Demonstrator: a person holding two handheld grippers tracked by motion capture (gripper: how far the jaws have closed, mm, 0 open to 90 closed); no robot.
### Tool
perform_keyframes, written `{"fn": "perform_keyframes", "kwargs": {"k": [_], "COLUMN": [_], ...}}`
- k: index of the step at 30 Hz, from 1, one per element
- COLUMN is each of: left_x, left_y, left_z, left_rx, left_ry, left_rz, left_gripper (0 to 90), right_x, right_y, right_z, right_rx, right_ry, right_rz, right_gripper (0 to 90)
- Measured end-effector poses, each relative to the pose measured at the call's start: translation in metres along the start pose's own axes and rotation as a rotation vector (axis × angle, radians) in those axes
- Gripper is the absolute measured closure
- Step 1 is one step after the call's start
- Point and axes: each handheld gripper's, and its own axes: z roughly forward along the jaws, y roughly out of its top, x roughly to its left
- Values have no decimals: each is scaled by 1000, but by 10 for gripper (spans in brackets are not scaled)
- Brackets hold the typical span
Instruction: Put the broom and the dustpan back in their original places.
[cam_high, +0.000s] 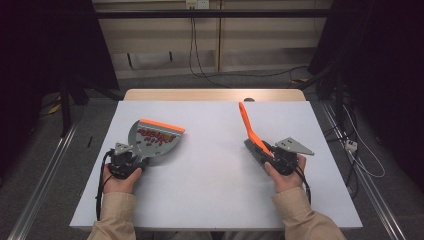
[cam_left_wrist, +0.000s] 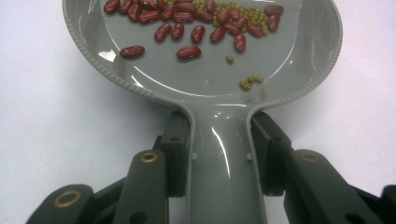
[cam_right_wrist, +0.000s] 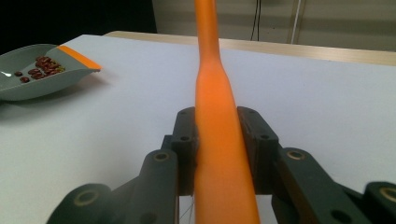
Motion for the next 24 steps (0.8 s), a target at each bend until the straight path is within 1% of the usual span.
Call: {"fn": "perform_keyframes", "kwargs": {"k": [5, 7, 11, 15, 17, 19, 21, 22, 24], "left_x": [0, 0, 0, 1, 1, 2, 2, 2, 1], "left_y": [0, 0, -1, -1, -2, -3, -4, -4, -4], "left_z": [0, 1, 2, 2, 3, 4, 5, 5, 4], "left_rx": [3, 12, 17, 28, 28, 33, 37, 39, 31], "left_ry": [7, 10, 15, 11, 10, 9, 12, 11, 14], "left_rz": [-10, -8, -20, -24, -38, -38, -41, -43, -49], "left_gripper": [627, 627, 627, 627, 627, 627, 626, 626, 624], "right_x": [-3, -4, -3, -3, -3, -4, -4, -5, -7], "right_y": [0, 0, -1, -2, -3, -4, -5, -6, -7], "right_z": [-1, -1, 0, 3, 5, 7, 8, 8, 9], "right_rx": [-3, -3, 0, 1, 4, 8, 13, 13, 23], "right_ry": [-12, -15, -12, -7, -9, -7, -17, -11, -19], "right_rz": [5, 4, 9, 23, 28, 37, 38, 47, 54], "right_gripper": [702, 702, 702, 701, 701, 701, 701, 700, 699]}}
